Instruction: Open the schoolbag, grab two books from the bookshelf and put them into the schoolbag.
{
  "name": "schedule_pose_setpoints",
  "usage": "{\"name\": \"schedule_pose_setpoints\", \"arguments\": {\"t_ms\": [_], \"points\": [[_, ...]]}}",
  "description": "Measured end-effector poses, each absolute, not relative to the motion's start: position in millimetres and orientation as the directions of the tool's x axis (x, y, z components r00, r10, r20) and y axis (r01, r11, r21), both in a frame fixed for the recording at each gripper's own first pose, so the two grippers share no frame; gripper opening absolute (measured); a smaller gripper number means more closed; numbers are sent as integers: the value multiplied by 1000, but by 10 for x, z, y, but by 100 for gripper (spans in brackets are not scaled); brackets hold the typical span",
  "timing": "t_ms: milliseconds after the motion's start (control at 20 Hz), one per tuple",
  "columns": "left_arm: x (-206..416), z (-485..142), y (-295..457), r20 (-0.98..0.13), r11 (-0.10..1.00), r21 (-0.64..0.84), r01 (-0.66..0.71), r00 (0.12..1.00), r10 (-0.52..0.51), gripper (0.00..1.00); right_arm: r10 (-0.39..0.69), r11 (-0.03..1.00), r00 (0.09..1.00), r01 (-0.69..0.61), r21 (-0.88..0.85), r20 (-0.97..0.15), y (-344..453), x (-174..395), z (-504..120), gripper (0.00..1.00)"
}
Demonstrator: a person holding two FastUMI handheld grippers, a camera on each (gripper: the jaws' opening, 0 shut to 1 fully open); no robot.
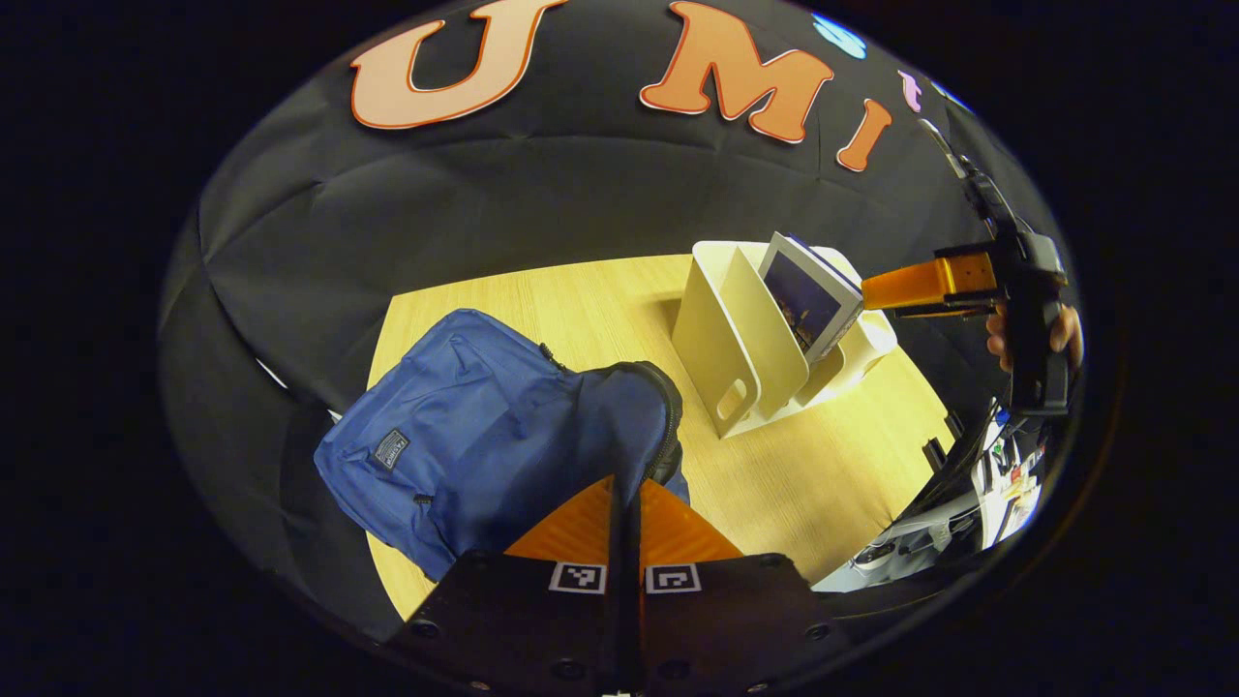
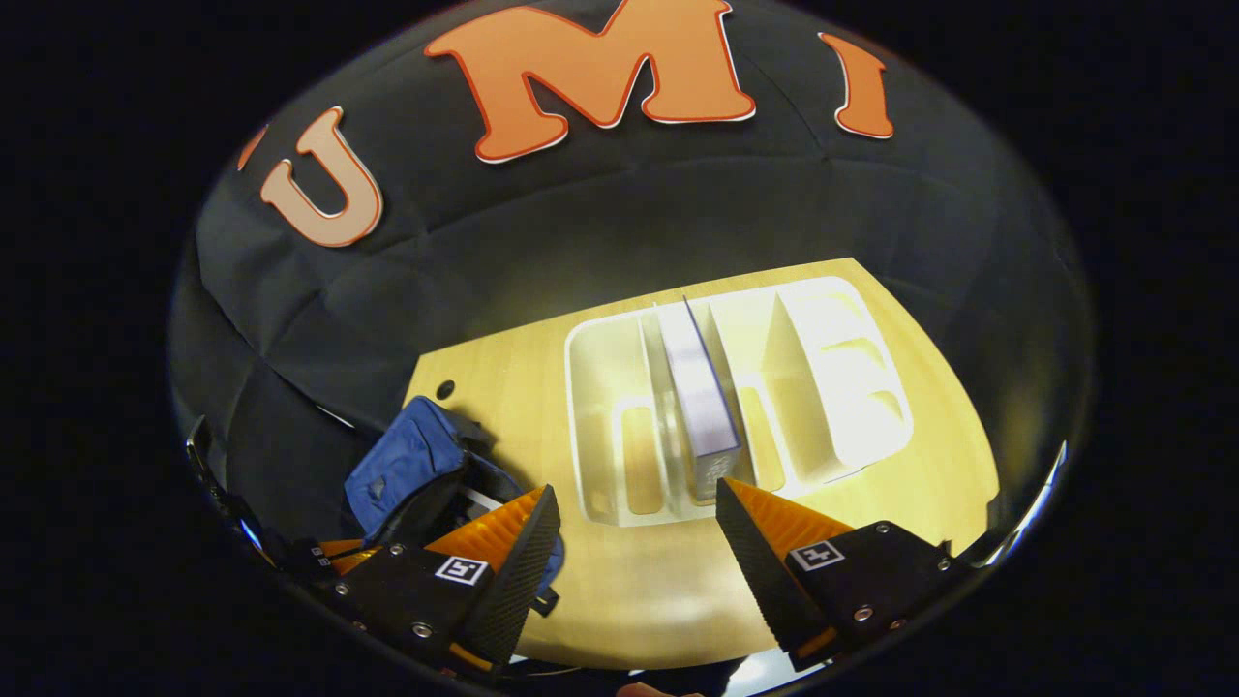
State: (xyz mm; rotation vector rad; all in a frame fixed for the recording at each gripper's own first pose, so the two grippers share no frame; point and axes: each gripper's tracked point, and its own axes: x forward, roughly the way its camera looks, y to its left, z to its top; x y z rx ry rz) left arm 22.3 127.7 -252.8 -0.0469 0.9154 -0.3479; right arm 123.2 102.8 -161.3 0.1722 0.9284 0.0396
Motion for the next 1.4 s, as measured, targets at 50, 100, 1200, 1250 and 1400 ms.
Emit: {"name": "schedule_pose_setpoints", "arguments": {"t_ms": [50,100,1200,1250,1400], "points": [[218,-2531,1277,-768,943,-189,274,558,-316,1,97,991,590,19,133,-802,981,1291,-1600,97],[234,-2532,1291,-767,944,-191,269,559,-315,1,79,995,582,6,101,-810,917,1355,-1606,97],[101,-2667,1342,-776,948,-242,208,545,-318,1,-68,992,231,-89,-90,-971,601,2231,-2413,60],[114,-2671,1347,-776,948,-241,208,546,-317,1,-70,992,214,-84,-89,-974,615,2226,-2428,55],[103,-2682,1334,-776,947,-249,202,543,-320,1,-42,997,191,-52,-52,-981,648,2230,-2404,45]]}}
